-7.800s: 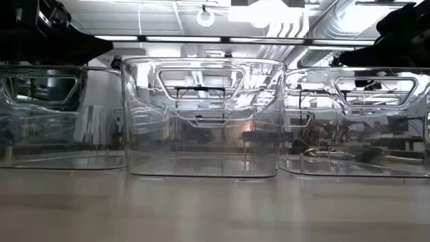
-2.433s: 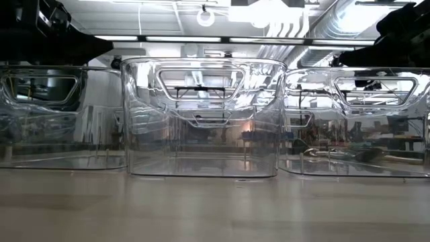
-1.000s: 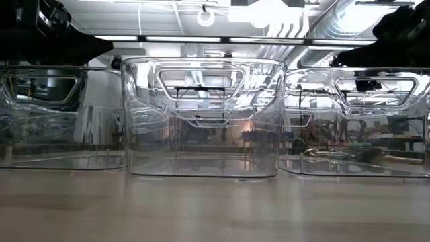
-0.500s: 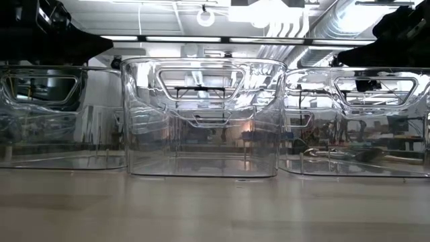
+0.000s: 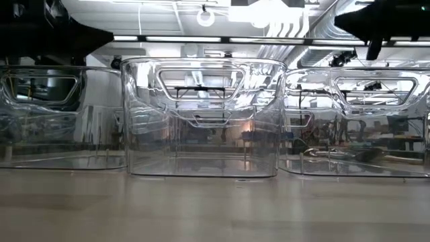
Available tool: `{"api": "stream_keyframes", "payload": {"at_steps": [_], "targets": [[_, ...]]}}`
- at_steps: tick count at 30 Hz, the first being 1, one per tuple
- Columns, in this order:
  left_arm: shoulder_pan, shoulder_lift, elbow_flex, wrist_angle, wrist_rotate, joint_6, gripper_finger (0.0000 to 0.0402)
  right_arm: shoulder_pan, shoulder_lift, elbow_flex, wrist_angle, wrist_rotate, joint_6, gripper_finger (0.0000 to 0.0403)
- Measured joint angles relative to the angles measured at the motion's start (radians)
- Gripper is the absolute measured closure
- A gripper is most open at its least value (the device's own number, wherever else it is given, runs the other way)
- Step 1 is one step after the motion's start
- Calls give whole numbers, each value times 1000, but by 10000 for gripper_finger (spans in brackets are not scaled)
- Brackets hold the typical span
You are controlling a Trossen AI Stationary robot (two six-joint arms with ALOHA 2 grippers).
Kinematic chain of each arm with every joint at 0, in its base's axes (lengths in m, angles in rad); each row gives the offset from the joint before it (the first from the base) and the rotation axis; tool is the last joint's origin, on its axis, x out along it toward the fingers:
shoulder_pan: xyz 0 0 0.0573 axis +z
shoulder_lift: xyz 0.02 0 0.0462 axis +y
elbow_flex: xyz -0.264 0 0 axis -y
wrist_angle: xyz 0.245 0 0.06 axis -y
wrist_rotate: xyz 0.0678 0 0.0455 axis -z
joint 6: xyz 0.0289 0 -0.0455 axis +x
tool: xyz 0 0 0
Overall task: Sort silverware by color (type)
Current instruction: Put the yellow spoon into the left transparent bin
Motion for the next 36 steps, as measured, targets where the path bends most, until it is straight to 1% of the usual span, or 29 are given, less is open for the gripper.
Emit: {"api": "stream_keyframes", "payload": {"at_steps": [2, 4, 6, 8, 11, 13, 14, 16, 19, 23, 27, 29, 32, 36], "targets": [[0, 0, 0, 22, 0, 0, 398, -12, 50, 72, -117, 80, 11, 333], [0, 0, 0, 48, 0, 0, 398, -27, 109, 138, -226, 159, 75, 305], [0, 0, 0, 61, 0, 0, 398, -46, 180, 186, -340, 216, 152, 277], [0, 0, 0, 64, 0, 0, 398, -71, 257, 224, -425, 240, 215, 252], [0, 0, 0, 65, 0, 0, 398, -128, 380, 269, -469, 245, 305, 220], [0, 0, 0, 66, 0, 0, 398, -180, 464, 299, -483, 232, 370, 205], [0, 0, 0, 66, 0, 0, 398, -212, 506, 316, -496, 214, 399, 200], [0, 0, 0, 67, 0, 0, 398, -286, 587, 345, -536, 144, 424, 194], [0, 0, 0, 65, 0, -3, 398, -411, 702, 395, -597, 1, 426, 192], [0, 0, 0, 64, 0, -7, 398, -553, 846, 452, -659, -181, 417, 195], [0, 0, 0, 64, 0, -8, 398, -652, 966, 493, -705, -296, 370, 200], [0, 0, 0, 64, 0, -8, 398, -687, 1019, 503, -727, -323, 355, 203], [0, 0, 0, 64, 0, -10, 398, -724, 1089, 507, -745, -335, 353, 207], [0, 0, 0, 59, 0, -11, 398, -734, 1179, 507, -758, -363, 343, 208]]}}
